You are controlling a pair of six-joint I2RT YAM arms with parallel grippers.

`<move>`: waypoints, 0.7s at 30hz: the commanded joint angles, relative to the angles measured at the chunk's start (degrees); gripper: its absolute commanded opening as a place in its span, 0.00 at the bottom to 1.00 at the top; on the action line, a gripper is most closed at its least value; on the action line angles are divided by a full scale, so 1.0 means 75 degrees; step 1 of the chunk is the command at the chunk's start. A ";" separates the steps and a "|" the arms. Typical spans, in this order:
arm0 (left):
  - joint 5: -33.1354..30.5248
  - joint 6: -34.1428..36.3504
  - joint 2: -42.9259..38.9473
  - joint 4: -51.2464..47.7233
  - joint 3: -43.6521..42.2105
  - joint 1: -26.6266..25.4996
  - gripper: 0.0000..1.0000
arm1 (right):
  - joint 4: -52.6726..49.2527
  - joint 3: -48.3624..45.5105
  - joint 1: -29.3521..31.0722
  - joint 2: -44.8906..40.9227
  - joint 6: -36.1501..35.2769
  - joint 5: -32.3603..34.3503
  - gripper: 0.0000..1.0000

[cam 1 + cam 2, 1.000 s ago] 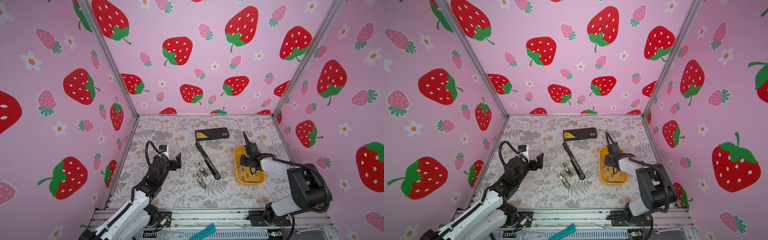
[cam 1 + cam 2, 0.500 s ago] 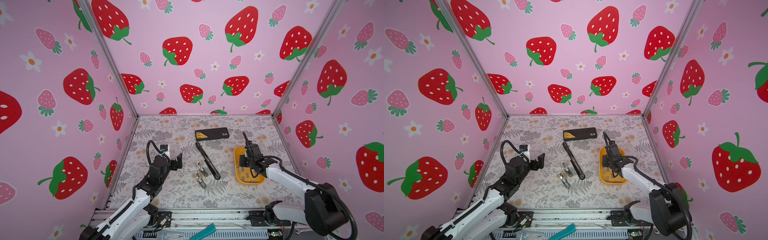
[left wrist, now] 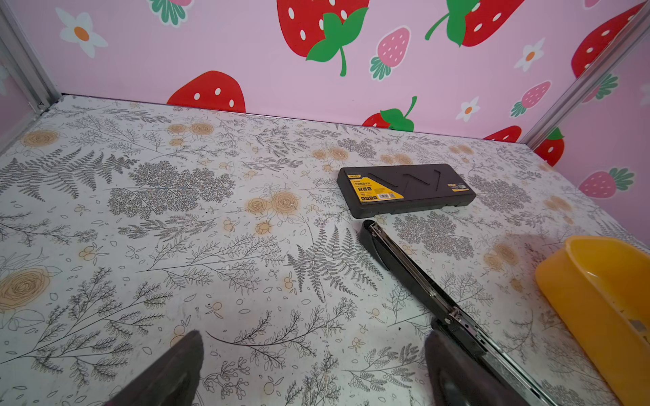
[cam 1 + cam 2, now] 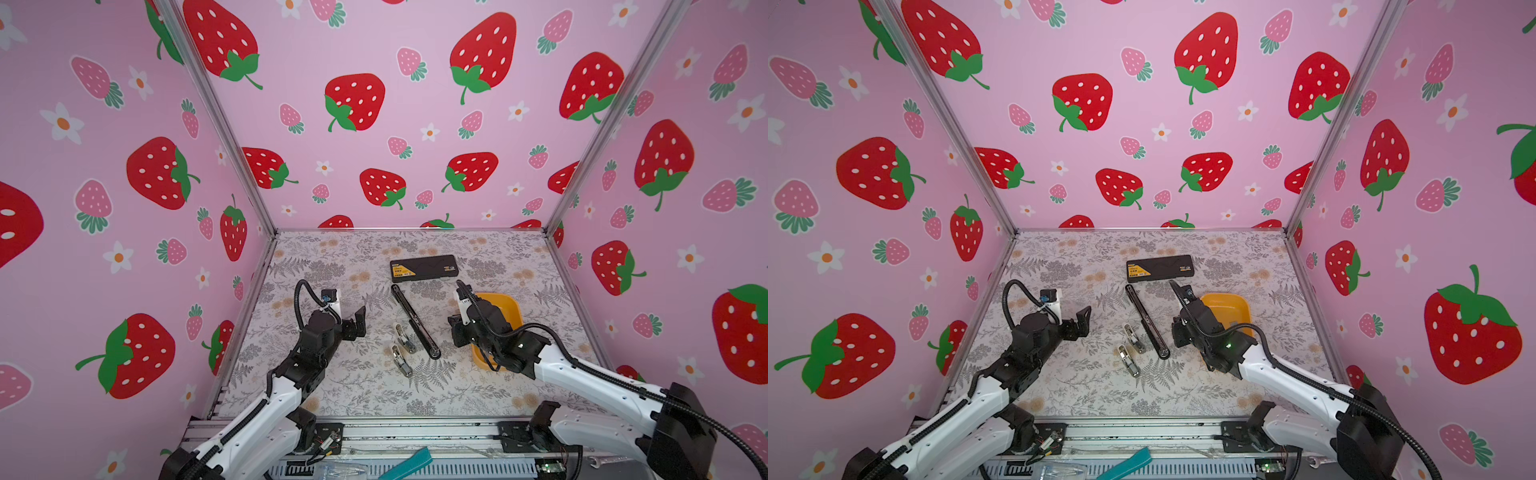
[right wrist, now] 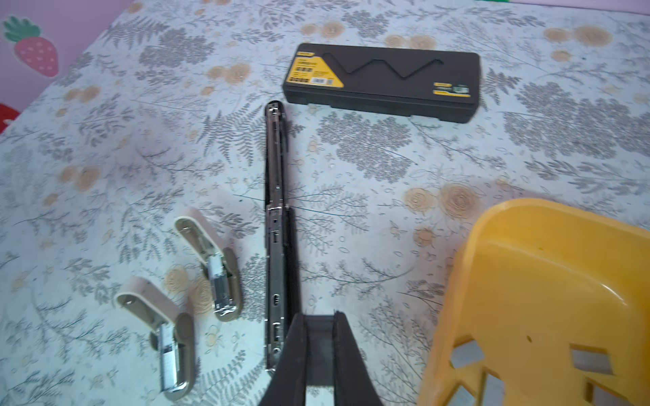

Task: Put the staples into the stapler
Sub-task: 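Pinch the staple strip with the right gripper and carry it to the cream stapler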

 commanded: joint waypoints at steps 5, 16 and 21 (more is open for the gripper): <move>0.0276 -0.0112 0.0246 0.0303 0.0106 0.0034 0.99 | 0.1651 -0.0090 0.1186 0.1033 -0.0493 0.0305 0.10; 0.0919 -0.0168 0.0760 0.0591 0.0221 0.0071 0.99 | 0.2869 -0.0172 0.1443 0.2474 -0.0552 -0.0133 0.10; 0.1030 -0.0119 0.0928 0.0493 0.0353 0.0083 0.99 | 0.3148 -0.0072 0.1443 0.3005 -0.0552 -0.0229 0.10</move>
